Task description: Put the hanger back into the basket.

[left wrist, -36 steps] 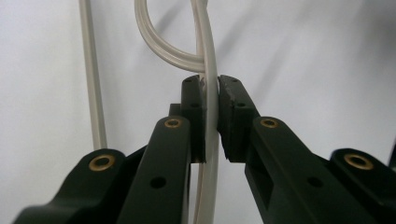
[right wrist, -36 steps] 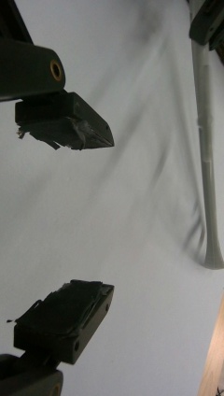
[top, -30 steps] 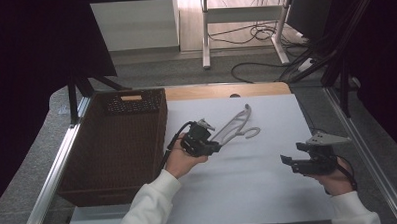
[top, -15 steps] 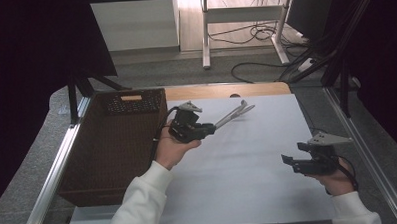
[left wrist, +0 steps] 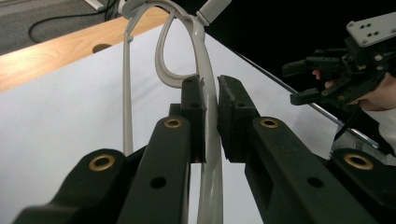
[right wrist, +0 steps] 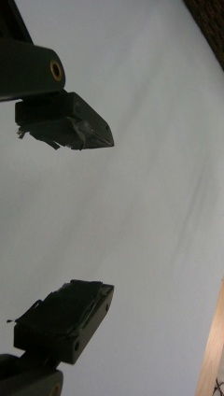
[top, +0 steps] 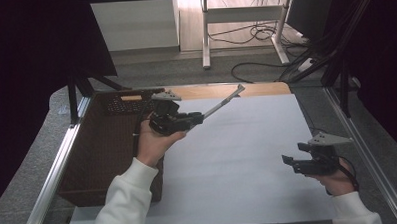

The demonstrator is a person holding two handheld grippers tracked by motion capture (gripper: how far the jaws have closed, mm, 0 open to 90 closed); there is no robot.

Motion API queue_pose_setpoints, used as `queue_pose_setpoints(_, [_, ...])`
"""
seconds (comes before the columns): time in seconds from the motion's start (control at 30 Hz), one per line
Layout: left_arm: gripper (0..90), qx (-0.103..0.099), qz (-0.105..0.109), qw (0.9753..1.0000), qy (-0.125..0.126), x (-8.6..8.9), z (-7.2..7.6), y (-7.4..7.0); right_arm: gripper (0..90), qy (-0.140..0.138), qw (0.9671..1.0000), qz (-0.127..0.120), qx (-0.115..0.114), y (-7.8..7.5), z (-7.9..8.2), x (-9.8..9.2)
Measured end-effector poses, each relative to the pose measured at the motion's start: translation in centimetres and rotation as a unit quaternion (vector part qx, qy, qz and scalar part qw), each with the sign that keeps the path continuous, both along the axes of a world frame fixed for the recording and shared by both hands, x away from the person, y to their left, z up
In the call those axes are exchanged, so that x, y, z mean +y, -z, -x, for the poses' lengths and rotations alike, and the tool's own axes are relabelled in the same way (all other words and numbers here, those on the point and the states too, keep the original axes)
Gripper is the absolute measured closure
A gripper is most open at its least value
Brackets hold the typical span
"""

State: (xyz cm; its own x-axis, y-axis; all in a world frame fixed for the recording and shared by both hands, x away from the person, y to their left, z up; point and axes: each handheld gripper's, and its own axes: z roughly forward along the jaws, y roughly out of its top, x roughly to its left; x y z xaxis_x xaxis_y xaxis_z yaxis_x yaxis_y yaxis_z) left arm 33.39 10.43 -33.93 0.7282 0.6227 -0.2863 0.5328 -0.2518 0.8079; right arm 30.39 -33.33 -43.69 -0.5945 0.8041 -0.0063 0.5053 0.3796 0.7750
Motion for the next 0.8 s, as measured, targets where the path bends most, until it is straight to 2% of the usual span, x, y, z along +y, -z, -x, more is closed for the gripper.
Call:
queue_pose_setpoints(0.5, [81.8,-0.017,0.003,0.9994,-0.03,6.7,2.3,-2.3,24.8,0.002,1.0,0.002,0.004,0.2,-0.1,0.2])
queue_pose_setpoints(0.8, [81.8,-0.027,0.014,0.9983,-0.05,10.5,3.7,-2.5,24.8,0.001,1.0,0.004,0.003,0.3,0.0,0.3])
